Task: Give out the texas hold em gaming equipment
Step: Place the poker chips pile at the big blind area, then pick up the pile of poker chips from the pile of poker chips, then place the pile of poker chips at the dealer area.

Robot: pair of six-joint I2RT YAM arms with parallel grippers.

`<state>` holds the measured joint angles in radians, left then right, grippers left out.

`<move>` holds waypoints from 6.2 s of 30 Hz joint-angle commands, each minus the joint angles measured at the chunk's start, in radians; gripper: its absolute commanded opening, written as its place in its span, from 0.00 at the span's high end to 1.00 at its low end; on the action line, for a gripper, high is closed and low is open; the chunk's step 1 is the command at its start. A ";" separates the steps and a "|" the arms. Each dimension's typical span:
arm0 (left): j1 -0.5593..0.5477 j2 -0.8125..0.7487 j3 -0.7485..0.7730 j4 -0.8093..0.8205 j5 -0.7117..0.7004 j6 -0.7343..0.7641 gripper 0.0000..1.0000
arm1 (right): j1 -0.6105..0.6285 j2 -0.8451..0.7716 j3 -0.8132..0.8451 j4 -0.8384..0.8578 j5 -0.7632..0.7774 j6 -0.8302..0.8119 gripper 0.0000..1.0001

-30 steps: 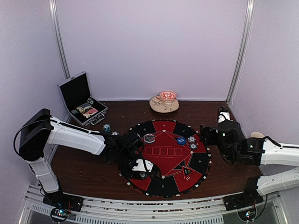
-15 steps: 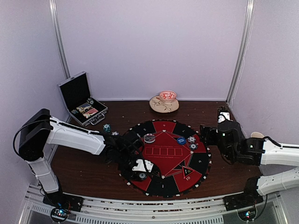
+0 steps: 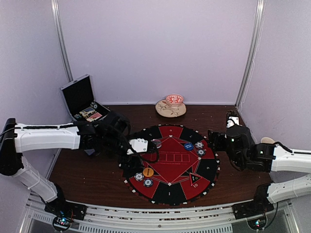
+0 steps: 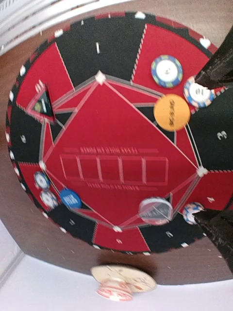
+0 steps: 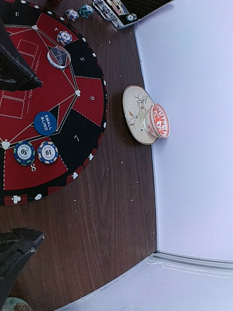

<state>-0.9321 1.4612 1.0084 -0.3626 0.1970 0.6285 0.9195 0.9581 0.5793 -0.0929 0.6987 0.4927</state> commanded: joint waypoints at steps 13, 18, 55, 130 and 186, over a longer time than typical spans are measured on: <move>0.594 0.271 0.345 -0.031 0.030 -0.279 0.02 | 0.004 -0.007 0.013 -0.002 0.001 -0.016 0.01; 0.694 0.435 0.442 -0.052 0.065 -0.325 0.02 | 0.004 -0.009 0.013 -0.002 0.000 -0.017 0.01; 0.720 0.560 0.366 -0.058 0.030 -0.301 0.23 | 0.004 -0.004 0.015 -0.002 0.006 -0.016 0.01; 0.679 0.391 0.320 -0.062 0.147 -0.244 0.76 | 0.004 -0.004 0.014 -0.001 0.006 -0.018 0.01; 0.309 0.500 0.240 0.078 0.042 -0.265 0.76 | 0.004 0.020 0.018 0.002 0.005 -0.023 0.01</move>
<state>-0.6155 1.9434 1.2213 -0.3290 0.2390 0.3790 0.9199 0.9737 0.5793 -0.0929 0.6975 0.4751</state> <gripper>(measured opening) 0.386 0.994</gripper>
